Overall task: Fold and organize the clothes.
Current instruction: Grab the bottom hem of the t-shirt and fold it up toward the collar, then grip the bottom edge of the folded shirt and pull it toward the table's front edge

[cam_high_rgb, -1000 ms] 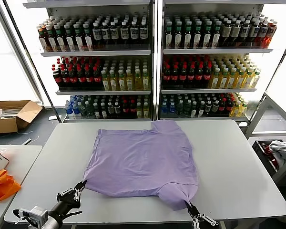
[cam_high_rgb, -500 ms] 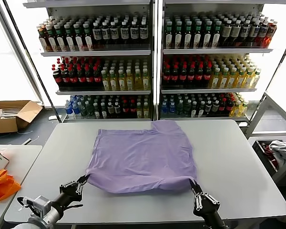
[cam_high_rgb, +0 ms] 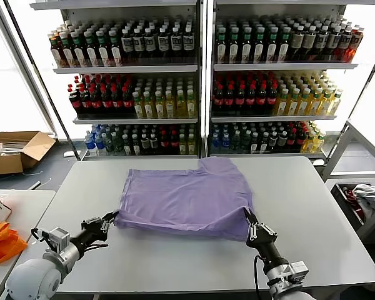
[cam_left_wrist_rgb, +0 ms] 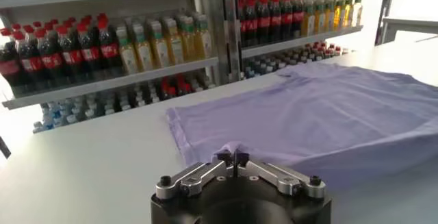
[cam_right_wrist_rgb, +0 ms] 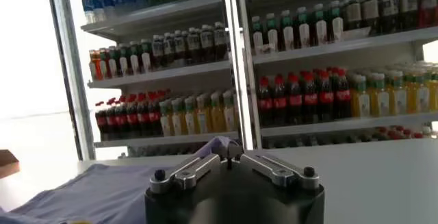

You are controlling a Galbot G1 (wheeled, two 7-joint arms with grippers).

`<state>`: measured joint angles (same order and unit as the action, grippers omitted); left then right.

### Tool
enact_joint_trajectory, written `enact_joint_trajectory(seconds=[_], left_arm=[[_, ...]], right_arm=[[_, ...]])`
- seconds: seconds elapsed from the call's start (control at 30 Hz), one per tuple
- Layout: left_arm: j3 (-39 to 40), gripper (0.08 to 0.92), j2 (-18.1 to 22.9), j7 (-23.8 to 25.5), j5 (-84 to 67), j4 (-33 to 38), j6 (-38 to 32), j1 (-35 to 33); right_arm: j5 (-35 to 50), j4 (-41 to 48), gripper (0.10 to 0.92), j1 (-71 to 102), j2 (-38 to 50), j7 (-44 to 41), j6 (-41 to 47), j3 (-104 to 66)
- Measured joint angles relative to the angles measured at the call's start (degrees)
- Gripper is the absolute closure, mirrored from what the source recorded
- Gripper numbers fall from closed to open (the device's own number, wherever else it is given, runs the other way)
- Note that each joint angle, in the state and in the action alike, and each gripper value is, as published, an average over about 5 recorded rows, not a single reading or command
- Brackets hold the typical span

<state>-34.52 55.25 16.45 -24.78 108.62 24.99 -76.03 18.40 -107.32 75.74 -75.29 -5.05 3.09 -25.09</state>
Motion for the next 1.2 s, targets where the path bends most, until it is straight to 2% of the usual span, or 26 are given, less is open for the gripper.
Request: enact_joint_trajectory(seconds=[0.3, 0.47, 0.7, 1.03, 1.2], left_arm=[[3.1, 0.912, 0.2, -0.2, -1.5, -7.6, 0.9, 6.5], [4.1, 0.887, 0.8, -0.9, -1.9, -10.7, 1.2, 9.1], [3.6, 0.700, 0.7, -2.1, -3.0, -11.6, 1.0, 10.2], [1.2, 0.406, 1.6, -4.3, -3.5, -8.6, 0.9, 9.0], [0.7, 0.267, 2.6, -5.0, -2.8, -6.9, 1.1, 7.0]], right_arm=[[-1.8, 7.4, 0.878, -7.8, 0.0, 0.8, 1.7, 3.3], [-2.7, 9.2, 0.751, -9.5, 0.5, 0.9, 2.6, 3.7], [-3.1, 9.2, 0.552, -9.2, 1.2, 1.7, 3.8, 3.0], [-3.6, 4.0, 0.275, -3.4, 1.8, 4.3, 7.5, 0.3], [-4.2, 1.3, 0.207, 0.5, 1.5, 5.6, 9.5, -0.2]])
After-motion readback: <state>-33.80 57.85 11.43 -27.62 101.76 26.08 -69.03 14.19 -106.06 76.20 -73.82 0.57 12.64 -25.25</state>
